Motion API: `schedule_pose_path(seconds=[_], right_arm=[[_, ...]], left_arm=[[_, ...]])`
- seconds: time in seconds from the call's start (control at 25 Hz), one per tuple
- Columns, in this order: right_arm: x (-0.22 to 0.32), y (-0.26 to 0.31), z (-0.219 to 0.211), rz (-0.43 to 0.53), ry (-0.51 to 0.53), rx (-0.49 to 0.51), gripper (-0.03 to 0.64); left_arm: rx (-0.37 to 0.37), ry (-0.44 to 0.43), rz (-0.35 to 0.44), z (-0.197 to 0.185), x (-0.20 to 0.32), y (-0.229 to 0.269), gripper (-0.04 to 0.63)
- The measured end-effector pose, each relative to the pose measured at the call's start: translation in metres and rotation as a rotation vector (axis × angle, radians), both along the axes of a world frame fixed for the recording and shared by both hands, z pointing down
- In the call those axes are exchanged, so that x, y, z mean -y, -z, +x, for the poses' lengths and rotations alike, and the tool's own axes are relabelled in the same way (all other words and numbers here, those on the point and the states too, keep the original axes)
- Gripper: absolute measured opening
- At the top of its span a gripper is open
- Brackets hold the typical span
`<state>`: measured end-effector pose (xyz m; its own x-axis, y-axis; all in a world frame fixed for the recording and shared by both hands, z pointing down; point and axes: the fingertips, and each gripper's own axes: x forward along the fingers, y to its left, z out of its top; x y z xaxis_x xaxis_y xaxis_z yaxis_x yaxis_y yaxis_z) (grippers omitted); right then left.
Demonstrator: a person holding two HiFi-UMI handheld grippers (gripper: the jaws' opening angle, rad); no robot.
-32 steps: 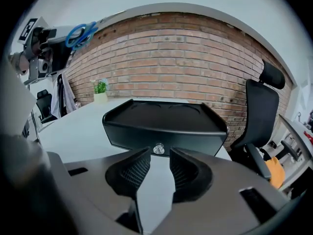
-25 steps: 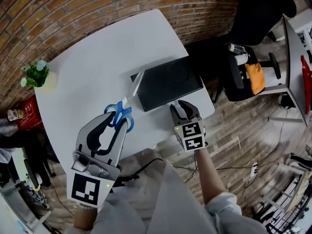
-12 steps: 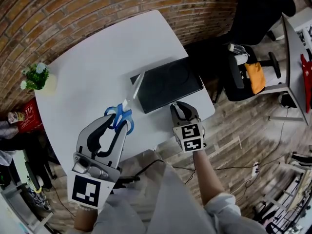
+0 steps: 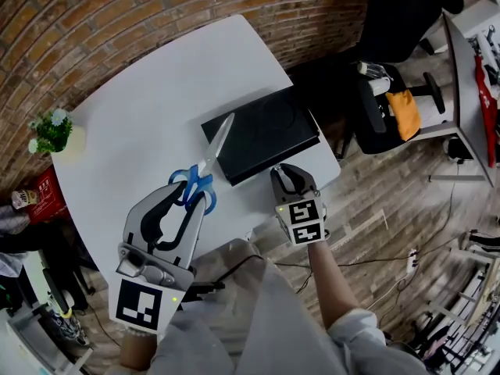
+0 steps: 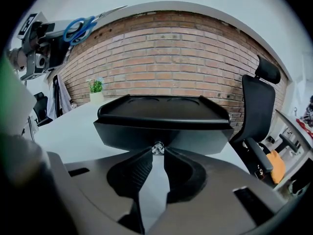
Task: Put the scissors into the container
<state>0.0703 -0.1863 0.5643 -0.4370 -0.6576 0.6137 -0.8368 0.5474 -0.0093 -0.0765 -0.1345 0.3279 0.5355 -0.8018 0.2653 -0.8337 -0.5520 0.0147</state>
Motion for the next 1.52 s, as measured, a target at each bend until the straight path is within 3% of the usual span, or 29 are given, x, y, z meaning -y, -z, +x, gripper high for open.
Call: schedule_pose_path(seconds=[0.48,0.8,1.52], right_arm=[[-0.035,0.001,0.002,-0.016,-0.033,-0.026,0.092],[-0.058,-0.001,0.02,-0.024,-0.049,-0.032,0.092],[-0.095,-0.006,0.055,-0.048,-0.077,-0.03,0.092]], left_arm=[[-0.021,-0.087,0.01,0.001,-0.001,0.001,0.104],[-0.024,-0.145,-0.005,0.023,-0.002,-0.006,0.104],[-0.016,-0.19,-0.012,0.048,-0.006,-0.01,0.104]])
